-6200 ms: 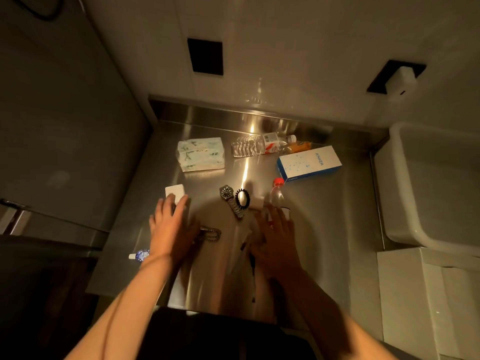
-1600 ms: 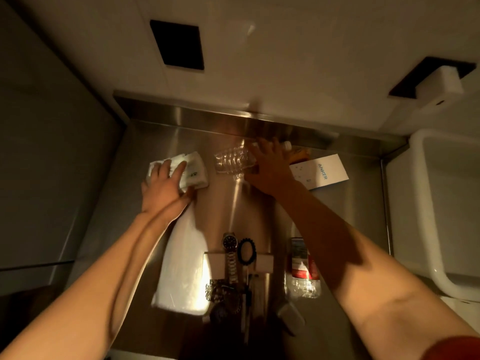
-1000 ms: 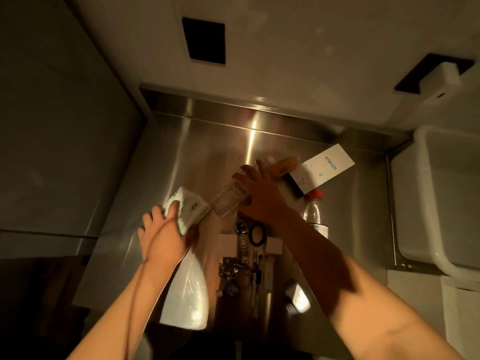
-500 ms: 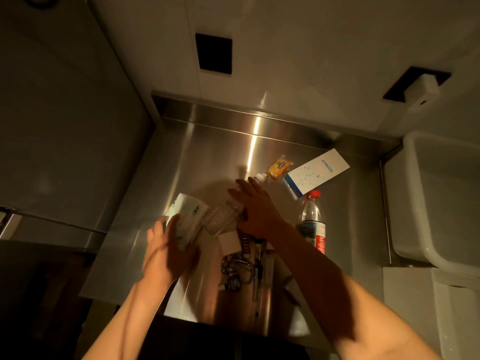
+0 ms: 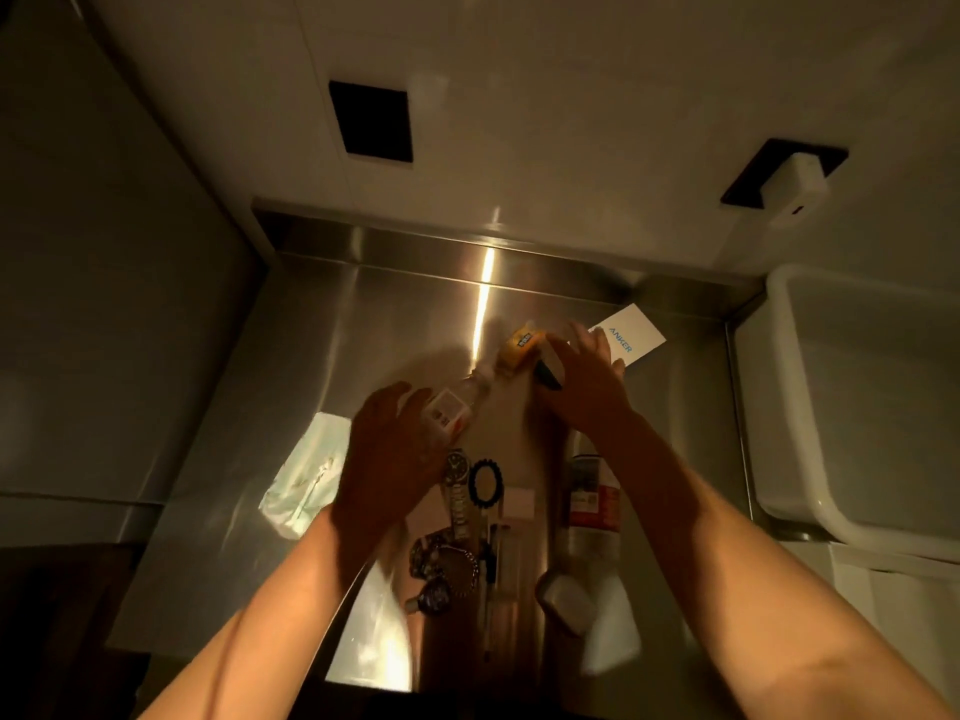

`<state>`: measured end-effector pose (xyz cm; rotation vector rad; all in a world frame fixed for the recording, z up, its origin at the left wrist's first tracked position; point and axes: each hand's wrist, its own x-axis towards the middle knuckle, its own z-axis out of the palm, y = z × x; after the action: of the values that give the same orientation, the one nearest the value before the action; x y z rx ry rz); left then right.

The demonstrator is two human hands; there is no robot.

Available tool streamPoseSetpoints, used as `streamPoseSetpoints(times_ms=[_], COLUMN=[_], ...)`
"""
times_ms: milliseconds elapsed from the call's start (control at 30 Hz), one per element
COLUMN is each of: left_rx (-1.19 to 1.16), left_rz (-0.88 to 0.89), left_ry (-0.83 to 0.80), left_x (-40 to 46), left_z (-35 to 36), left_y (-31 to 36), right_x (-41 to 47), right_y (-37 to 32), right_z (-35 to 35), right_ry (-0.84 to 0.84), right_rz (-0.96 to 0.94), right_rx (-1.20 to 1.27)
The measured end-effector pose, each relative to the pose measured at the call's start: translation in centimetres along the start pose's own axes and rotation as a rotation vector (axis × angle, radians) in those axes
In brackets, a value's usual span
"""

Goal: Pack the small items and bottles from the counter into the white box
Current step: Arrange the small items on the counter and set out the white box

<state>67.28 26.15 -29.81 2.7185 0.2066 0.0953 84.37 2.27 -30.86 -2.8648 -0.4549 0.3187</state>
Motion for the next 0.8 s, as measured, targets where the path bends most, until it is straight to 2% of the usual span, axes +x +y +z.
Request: streamPoseSetpoints(times_ms=[100, 200, 333, 533, 800], left_rx=[0.047, 0.027, 0.042, -0.004, 0.172], left_rz=[0.107, 0.101, 0.083, 0.264, 0.256], left_ry=[-0.058, -0.112, -0.274, -0.306, -0.371], left_x=[3.7, 6.8, 10.1, 13.4, 14.2], left_z=[1.9, 3.7, 5.8, 7.8, 8.8], left_y=[2.2, 4.2, 5.7, 6.2, 9.1], right_x=[0.6, 0.5, -0.1, -1.3, -1.4], right_y=[1.0, 1.7, 1.8, 2.0, 2.1], right_z=[0.5, 1.2, 1.4, 1.8, 2.7], right_ry=[-0.127, -0.159, -0.139, -0.096, -0.088], right_rz=[0.048, 0.063, 0.029, -0.027, 0.002], right_rx=[-0.071, -0.034, 0.036, 0.006, 0.062])
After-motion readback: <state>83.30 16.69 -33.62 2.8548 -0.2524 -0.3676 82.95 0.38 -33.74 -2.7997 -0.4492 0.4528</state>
